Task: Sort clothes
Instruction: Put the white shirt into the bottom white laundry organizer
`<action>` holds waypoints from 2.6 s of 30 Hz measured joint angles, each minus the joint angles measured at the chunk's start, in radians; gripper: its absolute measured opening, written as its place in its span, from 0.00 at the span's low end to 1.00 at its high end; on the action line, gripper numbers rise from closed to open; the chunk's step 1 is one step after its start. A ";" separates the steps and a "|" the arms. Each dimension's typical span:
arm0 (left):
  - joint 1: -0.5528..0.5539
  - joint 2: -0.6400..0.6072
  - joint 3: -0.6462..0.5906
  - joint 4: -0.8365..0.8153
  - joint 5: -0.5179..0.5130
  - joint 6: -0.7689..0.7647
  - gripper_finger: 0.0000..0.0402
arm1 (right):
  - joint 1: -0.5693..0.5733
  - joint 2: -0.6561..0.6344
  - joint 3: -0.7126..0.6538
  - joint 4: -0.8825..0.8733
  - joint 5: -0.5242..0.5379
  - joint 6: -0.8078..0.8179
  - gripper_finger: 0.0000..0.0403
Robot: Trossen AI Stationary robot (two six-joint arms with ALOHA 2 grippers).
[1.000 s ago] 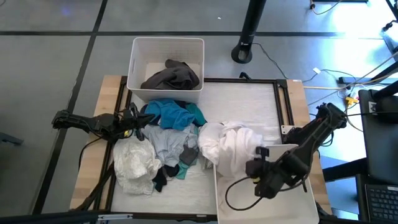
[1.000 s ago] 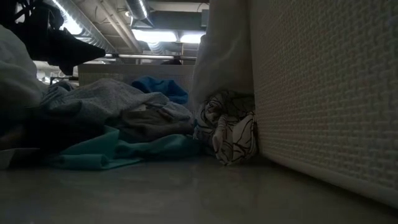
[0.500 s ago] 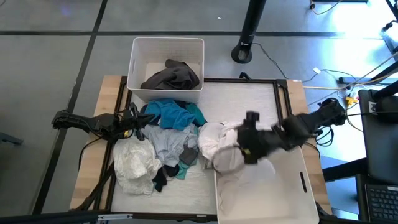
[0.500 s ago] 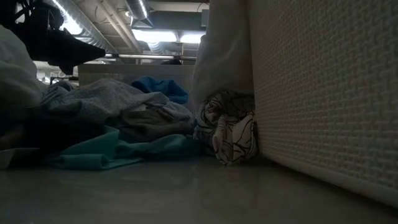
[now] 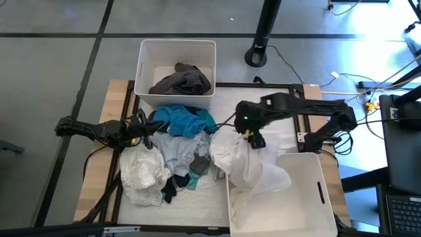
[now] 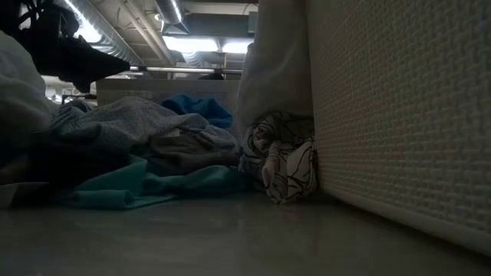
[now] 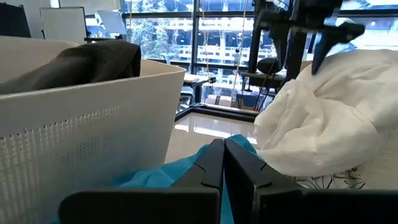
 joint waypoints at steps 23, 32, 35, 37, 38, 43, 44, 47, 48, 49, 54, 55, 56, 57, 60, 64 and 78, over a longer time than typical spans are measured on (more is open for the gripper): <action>0.000 0.000 0.000 -0.020 0.000 -0.042 0.01 | -0.046 0.096 -0.157 0.169 -0.230 -0.184 0.51; 0.000 0.000 0.000 -0.021 0.000 -0.042 0.01 | -0.046 0.096 -0.157 0.198 -0.224 -0.098 0.32; 0.000 0.000 0.000 -0.021 0.000 -0.045 0.01 | -0.046 0.096 -0.148 0.191 -0.223 -0.052 0.35; 0.000 0.000 0.000 -0.021 0.000 -0.045 0.01 | -0.046 0.096 -0.135 0.190 -0.223 -0.040 0.39; 0.000 0.000 0.000 -0.021 0.000 -0.043 0.01 | -0.046 0.096 -0.126 0.189 -0.222 -0.034 0.42; 0.000 0.000 0.000 -0.022 0.000 -0.042 0.01 | -0.046 0.096 -0.048 0.195 -0.229 -0.022 0.59; 0.000 0.000 0.000 -0.022 0.000 -0.042 0.01 | -0.046 0.096 -0.031 0.197 -0.232 -0.019 0.61; 0.000 0.000 0.000 -0.022 0.000 -0.042 0.01 | -0.046 0.094 0.009 0.209 -0.240 0.026 0.68; 0.000 0.000 0.000 -0.022 0.000 -0.042 0.01 | -0.045 0.094 0.013 0.223 -0.260 0.041 0.69; 0.000 0.000 0.000 -0.022 0.000 -0.042 0.01 | -0.045 0.094 0.016 0.236 -0.285 0.061 0.70; -0.001 0.000 0.000 -0.022 0.000 -0.042 0.01 | -0.045 0.094 0.015 0.293 -0.407 0.158 0.72; -0.001 0.000 0.000 -0.022 0.000 -0.042 0.01 | -0.045 0.094 0.015 0.302 -0.429 0.163 0.71; -0.001 0.000 0.000 -0.022 0.000 -0.042 0.01 | -0.045 0.094 0.015 0.315 -0.445 0.173 0.71; -0.001 0.000 0.000 -0.022 0.000 -0.042 0.01 | -0.045 0.094 0.015 0.327 -0.450 0.191 0.71; -0.001 0.000 0.000 -0.022 0.000 -0.042 0.01 | -0.045 0.094 0.015 0.298 -0.449 0.219 0.70; -0.001 0.000 0.000 -0.022 0.000 -0.046 0.01 | -0.033 0.117 0.000 0.210 -0.402 0.219 0.70; -0.001 0.009 0.000 -0.022 0.001 -0.056 0.01 | -0.033 0.225 -0.009 0.141 -0.406 0.127 0.48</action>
